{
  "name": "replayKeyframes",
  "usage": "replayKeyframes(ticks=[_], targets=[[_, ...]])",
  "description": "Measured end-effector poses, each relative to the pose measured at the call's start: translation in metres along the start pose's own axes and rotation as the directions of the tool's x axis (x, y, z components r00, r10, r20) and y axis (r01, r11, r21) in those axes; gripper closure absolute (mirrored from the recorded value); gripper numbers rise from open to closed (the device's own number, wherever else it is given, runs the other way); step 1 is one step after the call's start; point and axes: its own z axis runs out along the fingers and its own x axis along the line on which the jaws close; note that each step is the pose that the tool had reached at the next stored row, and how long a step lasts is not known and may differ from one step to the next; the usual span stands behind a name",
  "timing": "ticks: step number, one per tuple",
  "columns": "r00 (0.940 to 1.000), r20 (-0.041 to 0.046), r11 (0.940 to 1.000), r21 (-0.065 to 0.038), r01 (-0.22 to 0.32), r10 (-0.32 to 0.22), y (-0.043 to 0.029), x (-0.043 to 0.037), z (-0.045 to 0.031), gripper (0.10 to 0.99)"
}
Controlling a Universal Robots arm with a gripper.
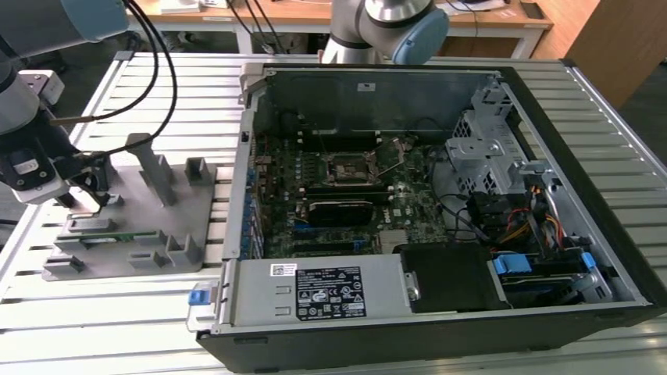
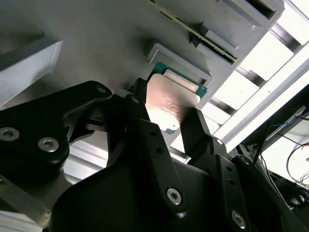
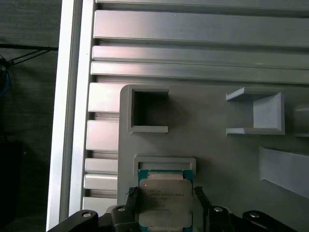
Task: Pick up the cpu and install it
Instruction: 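Pick up the cpu and move it towards the insertion slot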
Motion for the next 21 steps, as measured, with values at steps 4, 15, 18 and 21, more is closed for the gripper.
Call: replayKeyframes(ticks=[4,15,18,21], targets=[[1.0,0.0003,1.0,0.0,0.0,0.0,0.0001,0.0,-0.0022,0.561],[1.0,-0.0001,1.0,0.0,0.0,0.0,0.0004,0.0003,-0.0083,0.561],[1.0,0.0002,1.0,-0.001,0.0,0.0,0.0006,0.0003,-0.0097,0.561],[1.0,-0.0001,1.0,-0.002,0.0,0.0,0.0006,0.0003,-0.0111,0.561]])
